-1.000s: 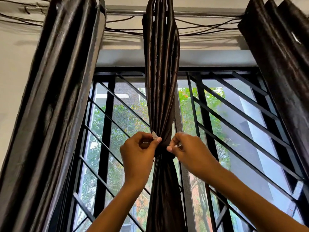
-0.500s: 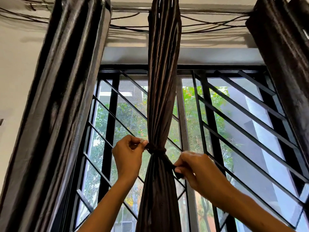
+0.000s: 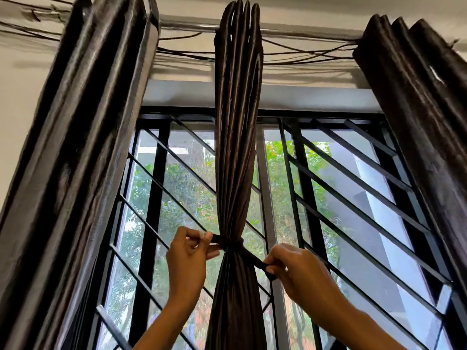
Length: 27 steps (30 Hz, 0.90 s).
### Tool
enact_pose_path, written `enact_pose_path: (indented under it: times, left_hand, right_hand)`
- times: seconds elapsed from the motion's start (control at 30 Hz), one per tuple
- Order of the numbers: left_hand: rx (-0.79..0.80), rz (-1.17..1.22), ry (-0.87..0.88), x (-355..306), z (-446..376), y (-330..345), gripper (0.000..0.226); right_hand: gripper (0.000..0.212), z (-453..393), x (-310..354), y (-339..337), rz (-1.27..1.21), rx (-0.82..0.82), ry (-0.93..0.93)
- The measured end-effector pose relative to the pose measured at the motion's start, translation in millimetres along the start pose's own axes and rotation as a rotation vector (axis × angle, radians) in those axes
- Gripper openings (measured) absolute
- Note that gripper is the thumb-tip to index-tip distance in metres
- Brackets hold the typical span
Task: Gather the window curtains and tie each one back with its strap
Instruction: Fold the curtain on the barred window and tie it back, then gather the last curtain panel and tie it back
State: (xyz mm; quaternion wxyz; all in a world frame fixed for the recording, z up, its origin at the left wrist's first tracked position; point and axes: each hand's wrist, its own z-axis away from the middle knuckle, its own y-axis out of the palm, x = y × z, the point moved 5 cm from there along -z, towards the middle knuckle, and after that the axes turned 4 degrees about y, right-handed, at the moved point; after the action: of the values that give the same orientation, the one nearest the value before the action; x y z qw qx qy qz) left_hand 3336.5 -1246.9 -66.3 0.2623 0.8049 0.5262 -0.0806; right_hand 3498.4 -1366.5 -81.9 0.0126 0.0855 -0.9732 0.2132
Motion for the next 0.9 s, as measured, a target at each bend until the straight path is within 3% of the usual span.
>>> enact_pose_path:
  times: [0.17, 0.33, 0.5, 0.63, 0.9]
  left_hand:
    - [0.055, 0.143, -0.129, 2.1, 5.3, 1.0, 0.011]
    - [0.118, -0.034, 0.032, -9.5, 7.5, 2.3, 0.012]
    - [0.054, -0.275, 0.343, -34.4, 14.1, 11.9, 0.024]
    - [0.069, -0.323, 0.574, -63.2, 24.3, 33.7, 0.015]
    - [0.131, -0.197, 0.552, -76.6, 46.9, 147.1, 0.007]
  right_hand:
    - [0.008, 2.9, -4.4, 5.1, 0.012, -0.016, 0.059]
    - [0.011, 11.2, -2.2, 0.7, -0.002, -0.085, 0.100]
    - [0.012, 12.7, -2.9, -9.1, 0.000, -0.159, 0.168]
    - [0.013, 10.7, -14.4, -32.1, -0.059, -0.278, 0.208]
    - [0.023, 18.7, -80.7, -130.5, 0.041, -0.481, 0.239]
